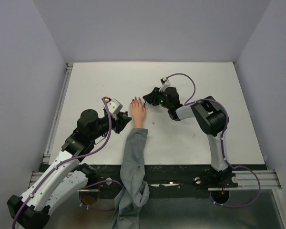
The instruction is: Paint the nails
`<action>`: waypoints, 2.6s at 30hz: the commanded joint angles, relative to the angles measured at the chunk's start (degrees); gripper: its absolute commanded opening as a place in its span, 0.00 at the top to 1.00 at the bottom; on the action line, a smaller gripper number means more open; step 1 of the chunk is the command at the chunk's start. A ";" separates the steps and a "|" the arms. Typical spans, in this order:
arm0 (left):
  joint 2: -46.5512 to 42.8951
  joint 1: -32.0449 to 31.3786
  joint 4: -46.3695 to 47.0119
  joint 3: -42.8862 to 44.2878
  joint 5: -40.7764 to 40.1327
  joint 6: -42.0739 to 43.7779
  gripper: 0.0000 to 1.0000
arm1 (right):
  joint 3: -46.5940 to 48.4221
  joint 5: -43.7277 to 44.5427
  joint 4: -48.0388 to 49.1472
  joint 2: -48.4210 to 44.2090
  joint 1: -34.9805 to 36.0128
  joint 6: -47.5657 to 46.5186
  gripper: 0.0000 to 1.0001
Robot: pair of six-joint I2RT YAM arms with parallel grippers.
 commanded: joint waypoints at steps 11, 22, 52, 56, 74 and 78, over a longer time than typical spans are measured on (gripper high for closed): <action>-0.04 0.37 1.04 1.84 0.45 0.36 1.00 | -1.01 -1.49 1.59 0.67 0.24 0.38 0.99; -0.22 0.28 1.04 1.75 0.45 0.45 1.00 | -1.98 -1.84 2.20 -0.29 0.41 0.38 0.99; 0.04 0.37 1.13 1.84 0.98 0.27 1.00 | -4.17 1.06 5.80 -4.16 0.41 1.52 0.99; 0.04 0.28 1.13 1.75 1.07 0.27 1.00 | -3.82 0.54 5.10 -3.55 0.50 1.61 0.99; 0.39 0.28 1.22 1.75 1.15 0.18 1.00 | -1.45 -0.43 2.91 -0.12 0.59 0.99 0.99; 0.48 0.28 1.22 1.75 1.15 0.18 1.00 | -1.27 -0.34 2.64 0.15 0.59 0.91 0.99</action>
